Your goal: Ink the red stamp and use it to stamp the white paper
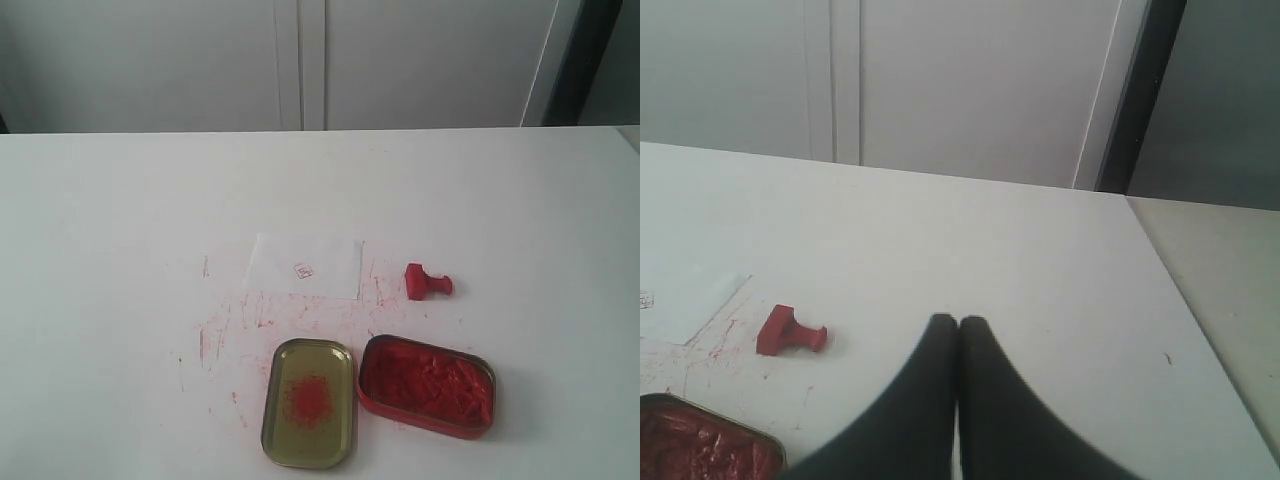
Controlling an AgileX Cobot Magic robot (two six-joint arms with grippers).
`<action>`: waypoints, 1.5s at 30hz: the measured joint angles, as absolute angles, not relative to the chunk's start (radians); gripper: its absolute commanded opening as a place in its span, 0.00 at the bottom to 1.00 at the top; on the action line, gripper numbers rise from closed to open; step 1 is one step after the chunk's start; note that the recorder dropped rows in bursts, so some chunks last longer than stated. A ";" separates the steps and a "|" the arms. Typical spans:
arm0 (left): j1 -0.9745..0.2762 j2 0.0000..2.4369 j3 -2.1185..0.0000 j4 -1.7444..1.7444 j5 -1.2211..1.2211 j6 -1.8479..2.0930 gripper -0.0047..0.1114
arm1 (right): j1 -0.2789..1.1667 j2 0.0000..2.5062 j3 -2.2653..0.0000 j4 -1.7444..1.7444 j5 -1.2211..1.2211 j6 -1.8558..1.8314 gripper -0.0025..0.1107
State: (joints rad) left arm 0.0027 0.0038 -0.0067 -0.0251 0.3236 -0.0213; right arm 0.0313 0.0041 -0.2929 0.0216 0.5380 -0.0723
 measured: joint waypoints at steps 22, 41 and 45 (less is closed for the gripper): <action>0.003 0.004 -0.007 -0.025 0.324 -0.021 0.04 | 0.040 0.004 -0.123 0.022 0.404 -0.072 0.02; 0.003 0.004 -0.007 -0.025 0.324 -0.021 0.04 | 0.044 0.004 -0.005 0.009 0.366 -0.072 0.02; 0.003 0.004 -0.007 -0.025 0.324 -0.021 0.04 | 0.049 0.004 -0.005 0.009 0.364 -0.072 0.02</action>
